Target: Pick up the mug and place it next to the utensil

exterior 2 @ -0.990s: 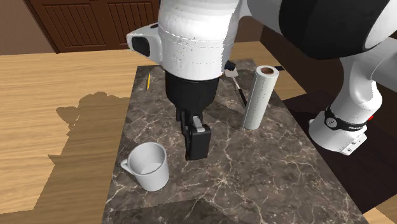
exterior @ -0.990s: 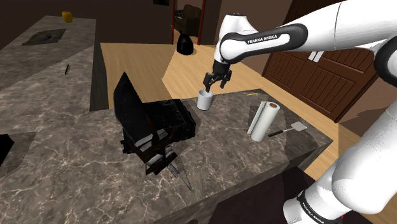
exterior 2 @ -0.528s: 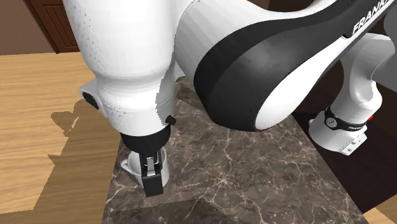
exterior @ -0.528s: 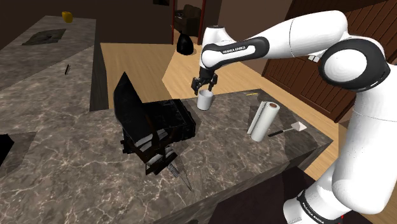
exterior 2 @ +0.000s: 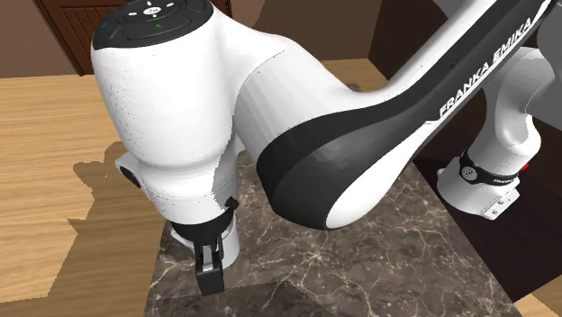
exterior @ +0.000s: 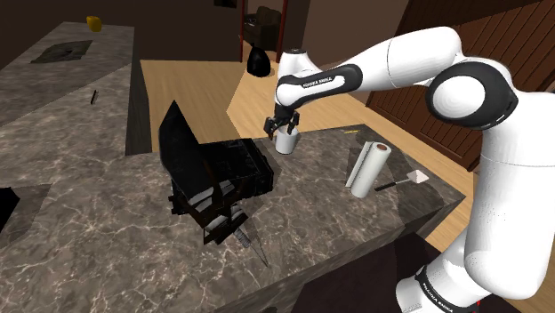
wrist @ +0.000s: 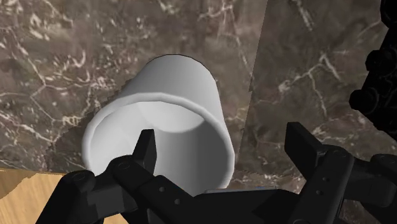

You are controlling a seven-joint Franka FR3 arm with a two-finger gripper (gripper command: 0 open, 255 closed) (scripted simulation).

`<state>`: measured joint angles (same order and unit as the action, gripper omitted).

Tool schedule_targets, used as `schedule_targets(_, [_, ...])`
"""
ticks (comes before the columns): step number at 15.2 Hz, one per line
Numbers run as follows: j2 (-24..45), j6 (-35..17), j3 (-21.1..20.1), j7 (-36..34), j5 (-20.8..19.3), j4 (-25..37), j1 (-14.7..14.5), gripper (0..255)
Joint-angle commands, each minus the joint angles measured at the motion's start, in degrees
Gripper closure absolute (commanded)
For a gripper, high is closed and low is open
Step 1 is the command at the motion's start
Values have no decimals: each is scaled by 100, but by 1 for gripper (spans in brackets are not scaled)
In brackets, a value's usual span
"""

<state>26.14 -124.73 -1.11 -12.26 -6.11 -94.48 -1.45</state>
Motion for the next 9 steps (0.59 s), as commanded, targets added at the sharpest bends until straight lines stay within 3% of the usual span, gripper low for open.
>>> schedule_targets(1, [49, -90, 3, -7, -6, -40, 1, 0])
schedule_targets(8, [50, -89, 3, -7, -6, -38, 1, 0])
schedule_targets(9, [50, -89, 3, -7, -6, -38, 1, 255])
